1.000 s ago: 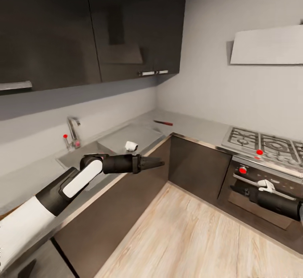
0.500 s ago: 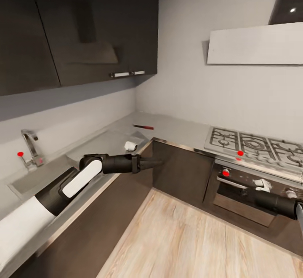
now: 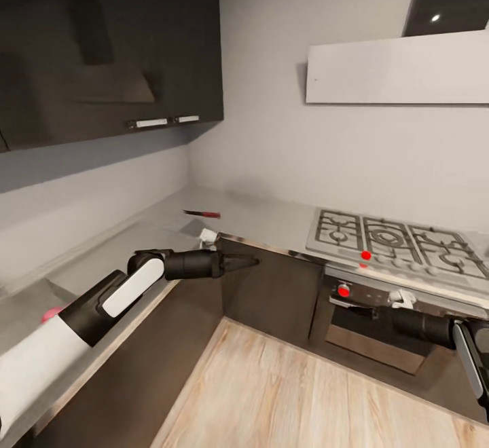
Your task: In the kitchen, take the Vidalia onion out of the sink, dice it on the chopping board with the paring knife, put the diced onion into the bowl on the countertop, then place both the paring knife and the chopping board into the sink.
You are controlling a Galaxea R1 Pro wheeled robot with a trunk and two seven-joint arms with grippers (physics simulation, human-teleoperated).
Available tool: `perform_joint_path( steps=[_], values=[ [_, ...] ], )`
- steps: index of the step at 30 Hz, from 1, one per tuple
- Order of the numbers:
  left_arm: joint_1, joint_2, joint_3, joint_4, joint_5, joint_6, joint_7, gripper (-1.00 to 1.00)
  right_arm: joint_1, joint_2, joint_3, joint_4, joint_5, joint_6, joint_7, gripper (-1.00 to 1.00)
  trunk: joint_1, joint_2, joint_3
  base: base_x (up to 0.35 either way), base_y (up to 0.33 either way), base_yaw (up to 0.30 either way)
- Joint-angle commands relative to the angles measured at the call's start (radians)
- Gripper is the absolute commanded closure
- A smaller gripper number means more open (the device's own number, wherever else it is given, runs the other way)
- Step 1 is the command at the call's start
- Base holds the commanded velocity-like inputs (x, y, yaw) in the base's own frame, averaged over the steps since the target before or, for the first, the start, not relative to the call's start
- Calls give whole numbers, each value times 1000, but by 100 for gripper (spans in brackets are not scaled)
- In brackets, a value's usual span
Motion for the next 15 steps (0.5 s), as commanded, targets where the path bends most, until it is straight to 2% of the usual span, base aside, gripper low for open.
perform_joint_path(
  steps=[1, 10, 15],
  values=[
    [-1, -2, -2, 3, 9, 7, 4, -100, -1, 0, -1, 0, -3, 8, 1, -100, 1, -2, -2, 336, -130, -26],
    [-1, -8, 0, 8, 9, 7, 3, -100, -1, -6, 0, -7, -11, -23, 30, -100, 1, -2, -2, 336, -119, -7],
    [-2, -9, 0, 8, 9, 9, 1, -100, -1, -6, 9, -31, 0, -43, 31, -100, 1, -2, -2, 336, -101, 0]
  ],
)
